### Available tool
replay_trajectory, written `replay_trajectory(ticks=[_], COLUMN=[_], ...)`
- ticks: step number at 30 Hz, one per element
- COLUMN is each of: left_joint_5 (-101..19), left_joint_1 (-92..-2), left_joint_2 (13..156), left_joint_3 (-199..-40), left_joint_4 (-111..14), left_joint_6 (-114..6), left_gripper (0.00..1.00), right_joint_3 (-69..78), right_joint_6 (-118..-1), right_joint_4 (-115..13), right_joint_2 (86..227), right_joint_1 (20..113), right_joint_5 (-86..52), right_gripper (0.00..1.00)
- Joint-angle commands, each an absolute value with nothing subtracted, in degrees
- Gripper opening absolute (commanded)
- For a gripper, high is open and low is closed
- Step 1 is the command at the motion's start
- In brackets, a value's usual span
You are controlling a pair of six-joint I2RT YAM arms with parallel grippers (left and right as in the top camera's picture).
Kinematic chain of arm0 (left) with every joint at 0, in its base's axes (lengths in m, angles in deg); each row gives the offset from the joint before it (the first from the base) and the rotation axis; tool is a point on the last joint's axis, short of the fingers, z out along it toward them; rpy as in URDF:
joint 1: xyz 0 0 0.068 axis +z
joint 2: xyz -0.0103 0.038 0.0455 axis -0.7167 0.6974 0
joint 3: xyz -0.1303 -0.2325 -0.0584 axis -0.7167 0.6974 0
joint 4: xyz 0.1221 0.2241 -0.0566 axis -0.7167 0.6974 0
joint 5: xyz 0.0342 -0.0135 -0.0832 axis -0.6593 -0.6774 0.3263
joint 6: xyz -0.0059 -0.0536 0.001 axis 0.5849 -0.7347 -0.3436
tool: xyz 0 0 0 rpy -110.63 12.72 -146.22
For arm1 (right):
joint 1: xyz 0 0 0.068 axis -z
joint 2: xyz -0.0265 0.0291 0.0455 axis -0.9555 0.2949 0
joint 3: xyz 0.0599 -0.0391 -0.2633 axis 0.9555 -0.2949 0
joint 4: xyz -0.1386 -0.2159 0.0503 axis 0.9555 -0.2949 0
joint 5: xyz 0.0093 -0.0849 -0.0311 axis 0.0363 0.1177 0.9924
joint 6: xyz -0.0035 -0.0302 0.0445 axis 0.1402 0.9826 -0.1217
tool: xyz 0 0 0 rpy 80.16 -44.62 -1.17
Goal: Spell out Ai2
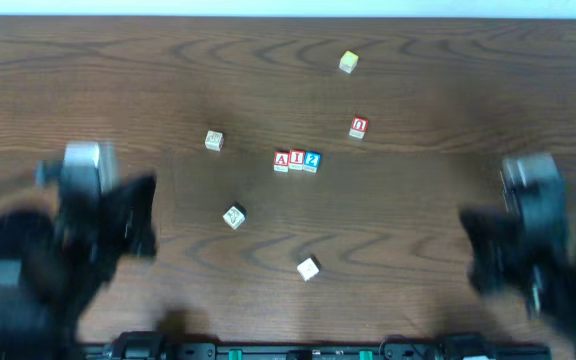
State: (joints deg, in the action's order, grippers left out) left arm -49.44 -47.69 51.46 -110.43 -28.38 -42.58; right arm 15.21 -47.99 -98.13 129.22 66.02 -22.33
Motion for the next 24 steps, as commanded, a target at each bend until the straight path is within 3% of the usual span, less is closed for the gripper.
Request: replay_trajectory(ticks=[1, 3, 5, 7, 8, 9, 10, 24], left_joint_5=[-51.71, -51.71, -51.71, -51.69, -51.69, -51.69, -51.71, -51.73], left_joint_1=[-47.3, -47.36, -47.49, -48.19, -48.43, -48.61, -48.61, -48.59], left_joint_2=[44.07, 40.42, 38.36, 37.75, 37.77, 37.8, 37.8, 37.8], left_joint_3=[-110.08, -109.71, -109.68, -109.68, -109.68, -109.68, -109.68, -109.68], left_joint_4=[-25.17, -24.49, -24.43, -24.54, -24.58, -24.56, -24.6, -16.51], left_joint_6=[-39.0, -39.02, -39.02, -39.76, -40.53, -41.93, -43.35, -45.05], left_gripper=[0.06, 0.05, 0.08, 0.4, 0.61, 0.89, 0.95, 0.95], right_joint_3=[10.14, 8.67, 8.43, 8.43, 8.43, 8.46, 8.43, 8.43], right_joint_6=[-52.47, -54.54, -56.01, -56.9, -57.19, -57.19, -57.71, -57.76], right_joint_4=[-99.88, -100.38, -100.36, -100.32, -100.32, -100.49, -101.08, -113.28], right_joint_2=[119.19, 113.38, 109.14, 106.23, 105.47, 104.72, 104.24, 104.07], right_joint_1=[65.1, 65.1, 65.1, 65.1, 65.1, 65.1, 65.1, 65.1], right_joint_5=[-18.39, -18.35, -18.39, -18.37, -18.37, -18.39, -18.61, -18.59], right_gripper=[0.02, 0.02, 0.23, 0.62, 0.99, 0.99, 0.99, 0.99])
